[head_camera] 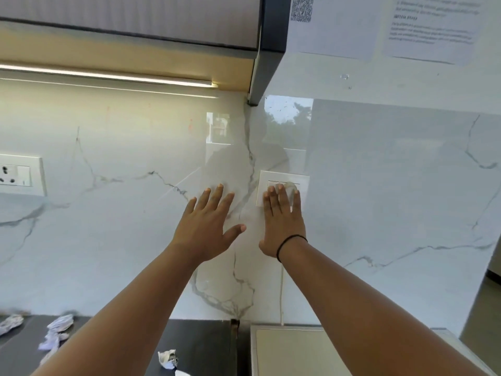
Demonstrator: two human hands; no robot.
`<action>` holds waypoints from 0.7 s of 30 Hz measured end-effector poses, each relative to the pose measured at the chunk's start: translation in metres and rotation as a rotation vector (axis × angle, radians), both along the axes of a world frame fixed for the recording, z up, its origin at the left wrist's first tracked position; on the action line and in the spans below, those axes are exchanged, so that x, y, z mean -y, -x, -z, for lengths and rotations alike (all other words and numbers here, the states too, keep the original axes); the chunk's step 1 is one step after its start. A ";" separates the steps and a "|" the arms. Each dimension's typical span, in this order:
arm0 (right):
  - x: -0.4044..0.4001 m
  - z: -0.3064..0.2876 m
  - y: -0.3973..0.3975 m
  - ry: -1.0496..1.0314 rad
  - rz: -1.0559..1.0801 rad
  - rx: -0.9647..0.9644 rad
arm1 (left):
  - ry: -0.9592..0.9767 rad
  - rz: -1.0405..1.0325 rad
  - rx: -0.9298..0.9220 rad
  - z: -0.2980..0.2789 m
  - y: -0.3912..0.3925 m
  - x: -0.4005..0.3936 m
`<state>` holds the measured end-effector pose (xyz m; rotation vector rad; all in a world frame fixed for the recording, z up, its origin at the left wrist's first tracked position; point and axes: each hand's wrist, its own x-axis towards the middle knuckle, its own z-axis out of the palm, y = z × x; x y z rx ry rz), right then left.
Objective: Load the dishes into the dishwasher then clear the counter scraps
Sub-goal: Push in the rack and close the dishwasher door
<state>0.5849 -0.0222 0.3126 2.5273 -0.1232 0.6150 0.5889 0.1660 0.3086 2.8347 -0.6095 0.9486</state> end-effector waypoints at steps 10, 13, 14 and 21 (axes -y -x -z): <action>0.013 0.072 0.072 -0.112 -0.153 -0.390 | -0.014 0.039 -0.135 0.048 0.061 0.021; 0.052 0.145 0.143 -0.218 -0.108 -0.501 | -0.078 0.094 -0.227 0.076 0.100 0.037; 0.058 0.170 0.168 -0.273 -0.083 -0.510 | -0.104 0.120 -0.261 0.088 0.117 0.045; 0.085 0.293 0.325 -0.248 -0.211 0.134 | -0.227 0.288 -0.520 0.188 0.236 0.102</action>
